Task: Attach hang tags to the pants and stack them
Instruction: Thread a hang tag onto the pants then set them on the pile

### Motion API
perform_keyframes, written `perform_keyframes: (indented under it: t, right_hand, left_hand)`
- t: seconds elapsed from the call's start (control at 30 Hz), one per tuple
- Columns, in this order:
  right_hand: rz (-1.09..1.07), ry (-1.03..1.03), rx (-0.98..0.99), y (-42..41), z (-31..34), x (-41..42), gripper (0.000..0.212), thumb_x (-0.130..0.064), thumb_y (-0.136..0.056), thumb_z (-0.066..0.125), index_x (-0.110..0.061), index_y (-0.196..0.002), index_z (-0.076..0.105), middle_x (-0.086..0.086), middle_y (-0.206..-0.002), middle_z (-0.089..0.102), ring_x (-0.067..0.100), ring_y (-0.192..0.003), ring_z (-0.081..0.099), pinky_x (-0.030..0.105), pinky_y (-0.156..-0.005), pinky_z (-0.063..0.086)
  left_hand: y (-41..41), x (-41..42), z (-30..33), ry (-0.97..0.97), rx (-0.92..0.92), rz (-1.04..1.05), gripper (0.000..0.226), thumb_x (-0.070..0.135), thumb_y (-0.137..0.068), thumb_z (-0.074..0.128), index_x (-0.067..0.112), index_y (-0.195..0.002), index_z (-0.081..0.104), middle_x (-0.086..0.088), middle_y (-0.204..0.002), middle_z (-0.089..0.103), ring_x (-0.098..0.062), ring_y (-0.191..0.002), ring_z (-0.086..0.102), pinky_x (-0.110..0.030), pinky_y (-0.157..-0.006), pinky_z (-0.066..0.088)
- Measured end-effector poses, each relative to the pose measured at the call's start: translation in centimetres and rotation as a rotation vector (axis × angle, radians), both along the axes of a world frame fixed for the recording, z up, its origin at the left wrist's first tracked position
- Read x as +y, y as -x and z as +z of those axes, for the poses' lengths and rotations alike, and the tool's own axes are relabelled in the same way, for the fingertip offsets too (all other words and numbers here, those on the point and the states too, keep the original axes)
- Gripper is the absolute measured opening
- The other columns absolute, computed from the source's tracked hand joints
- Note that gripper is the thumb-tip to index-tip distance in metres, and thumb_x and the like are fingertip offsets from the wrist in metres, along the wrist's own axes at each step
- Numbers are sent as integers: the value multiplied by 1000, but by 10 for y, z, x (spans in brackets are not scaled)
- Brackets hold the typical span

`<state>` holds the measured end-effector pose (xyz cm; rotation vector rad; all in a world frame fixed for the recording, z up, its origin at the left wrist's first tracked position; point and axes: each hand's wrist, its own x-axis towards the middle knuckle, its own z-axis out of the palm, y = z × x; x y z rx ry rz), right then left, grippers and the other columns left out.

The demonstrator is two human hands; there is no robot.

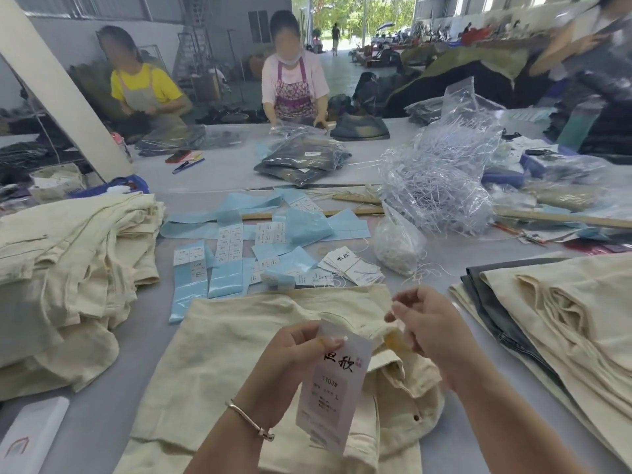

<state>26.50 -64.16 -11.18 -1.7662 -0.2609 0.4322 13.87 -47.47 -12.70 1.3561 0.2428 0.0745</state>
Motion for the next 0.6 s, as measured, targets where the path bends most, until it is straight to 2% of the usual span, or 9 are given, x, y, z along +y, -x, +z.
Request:
perform_keyframes:
  t: [0.03, 0.07, 0.13, 0.2, 0.27, 0.37, 0.47, 0.53, 0.6]
  right_hand:
    - [3, 169, -145, 3, -4, -1, 18, -7, -94, 56, -17, -109, 58, -3, -98, 65, 8, -57, 54, 25, -54, 47]
    - [39, 236, -229, 6, -6, 0, 30, -5, -93, 56, -24, -116, 57, -7, -107, 64, 7, -64, 56, 28, -63, 50]
    - [170, 91, -104, 16, -7, 6, 41, 4, -92, 52, -27, -118, 58, -6, -108, 67, 3, -60, 55, 26, -61, 46]
    - [366, -64, 175, 27, -5, 13, 35, 5, -91, 50, -17, -111, 68, 2, -89, 71, 11, -55, 53, 27, -53, 41]
    - [463, -34, 282, 30, -5, 13, 26, -1, -91, 54, -13, -103, 73, 11, -77, 66, 14, -52, 52, 25, -46, 39]
    - [475, 52, 307, 28, -6, 10, 19, -8, -95, 55, -5, -108, 68, 14, -81, 63, 15, -55, 55, 25, -46, 42]
    - [451, 79, 259, 29, -9, 10, 18, -8, -94, 58, 2, -105, 68, 15, -76, 55, 11, -50, 44, 20, -42, 33]
    - [423, 76, 224, 30, -10, 11, 14, -5, -92, 59, 3, -98, 69, 12, -69, 54, 9, -46, 40, 18, -41, 29]
    - [418, 90, 178, 29, -11, 10, 12, -4, -90, 61, -5, -84, 70, -1, -57, 56, 3, -42, 41, 14, -40, 30]
  left_hand:
    - [-1, -2, 0, -21, 9, -14, 21, 23, -77, 71, 5, -87, 73, -11, -79, 68, -19, -69, 62, -23, -62, 50]
    - [-2, -5, 1, -44, 24, -36, 18, 23, -77, 70, 7, -85, 73, -10, -78, 68, -19, -68, 63, -23, -62, 49]
    - [-5, -12, 2, -75, 59, -67, 16, 22, -76, 71, 7, -82, 73, -12, -78, 69, -20, -69, 63, -24, -63, 50]
    - [-8, -17, 0, -73, 91, -73, 26, 21, -75, 71, -3, -84, 70, -24, -83, 70, -28, -74, 65, -31, -70, 52]
    - [-7, -18, -2, -77, 109, -86, 35, 22, -74, 69, -10, -89, 68, -31, -89, 68, -34, -80, 64, -38, -76, 49]
    - [-5, -16, -4, -134, 142, -99, 24, 25, -73, 70, 2, -82, 73, -19, -81, 68, -25, -73, 63, -29, -69, 48]
    - [-4, -16, -4, -142, 162, -98, 15, 25, -72, 71, 10, -74, 73, -14, -77, 66, -24, -71, 60, -28, -67, 46]
    - [-4, -18, -5, -181, 176, -72, 22, 29, -70, 72, 7, -74, 71, -13, -75, 63, -24, -70, 59, -31, -68, 44]
    - [-4, -18, -6, -231, 181, -50, 39, 35, -67, 72, -2, -77, 67, -13, -74, 62, -23, -69, 57, -33, -69, 42]
